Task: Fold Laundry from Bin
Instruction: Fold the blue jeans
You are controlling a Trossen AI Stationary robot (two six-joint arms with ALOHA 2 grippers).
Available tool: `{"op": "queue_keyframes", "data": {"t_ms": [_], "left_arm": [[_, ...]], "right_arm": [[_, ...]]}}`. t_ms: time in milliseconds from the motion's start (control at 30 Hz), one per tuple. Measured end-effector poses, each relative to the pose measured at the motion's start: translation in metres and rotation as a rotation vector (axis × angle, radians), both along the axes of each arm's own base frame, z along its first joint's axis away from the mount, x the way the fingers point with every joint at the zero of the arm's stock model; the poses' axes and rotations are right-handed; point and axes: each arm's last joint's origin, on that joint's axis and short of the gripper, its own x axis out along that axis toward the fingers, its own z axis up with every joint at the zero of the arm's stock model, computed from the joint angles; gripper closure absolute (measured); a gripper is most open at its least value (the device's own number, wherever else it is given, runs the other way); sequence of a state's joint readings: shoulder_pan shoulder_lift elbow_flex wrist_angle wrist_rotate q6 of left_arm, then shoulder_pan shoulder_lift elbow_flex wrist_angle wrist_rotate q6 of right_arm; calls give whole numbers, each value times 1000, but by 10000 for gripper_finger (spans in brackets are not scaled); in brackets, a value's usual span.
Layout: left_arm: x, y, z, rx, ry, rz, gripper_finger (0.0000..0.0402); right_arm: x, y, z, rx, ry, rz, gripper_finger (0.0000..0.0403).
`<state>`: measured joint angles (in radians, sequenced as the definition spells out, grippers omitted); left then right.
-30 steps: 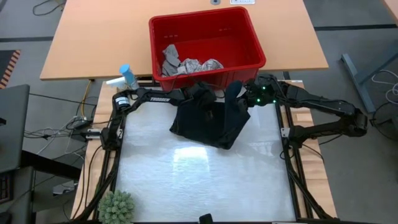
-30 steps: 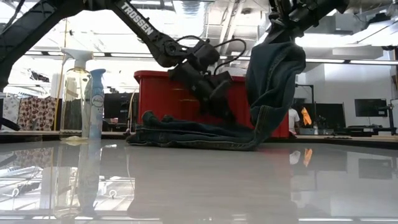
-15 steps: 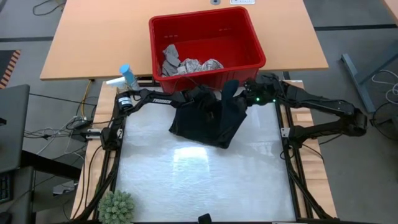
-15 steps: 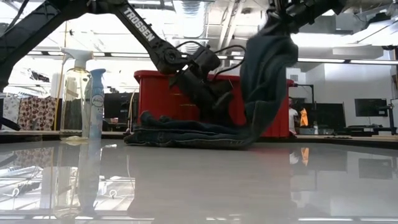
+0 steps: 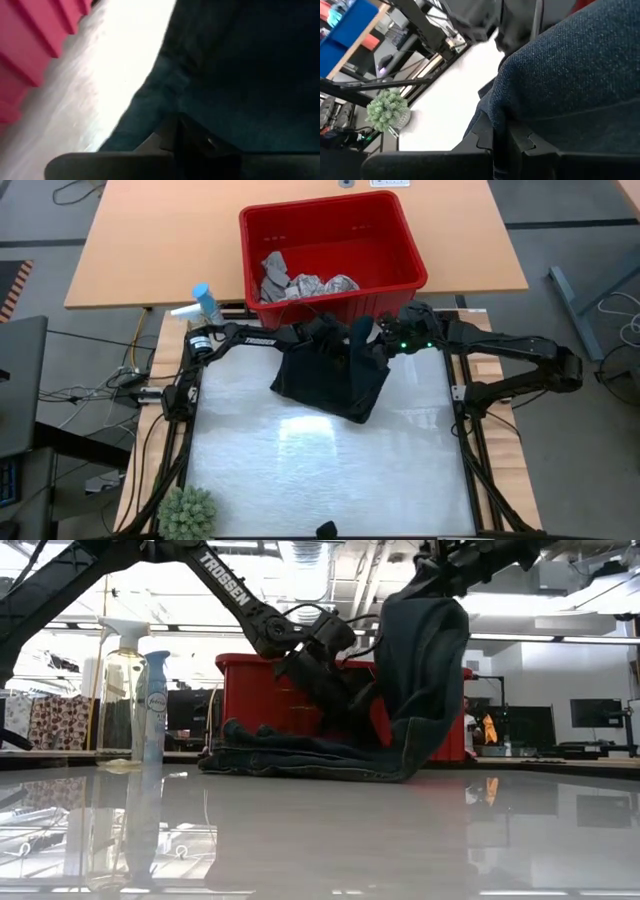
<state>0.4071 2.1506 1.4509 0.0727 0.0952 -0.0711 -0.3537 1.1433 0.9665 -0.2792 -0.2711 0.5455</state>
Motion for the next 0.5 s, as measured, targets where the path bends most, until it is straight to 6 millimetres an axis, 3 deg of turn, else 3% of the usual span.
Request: {"op": "queue_keyframes", "data": {"t_ms": [100, 233, 333, 500], "left_arm": [[-8, 5, 17, -28, 37, 17, 401], [-32, 12, 59, -9, 69, 40, 401], [-57, 13, 90, -6, 117, 50, 402], [-106, 9, 115, -105, 300, 123, 401]], "right_arm": [[6, -1, -3, -14, 1, 14, 366], [6, 0, -2, -26, -11, 18, 366], [5, 0, -2, -31, -8, 20, 366], [5, 0, -1, -37, -9, 22, 366]]}}
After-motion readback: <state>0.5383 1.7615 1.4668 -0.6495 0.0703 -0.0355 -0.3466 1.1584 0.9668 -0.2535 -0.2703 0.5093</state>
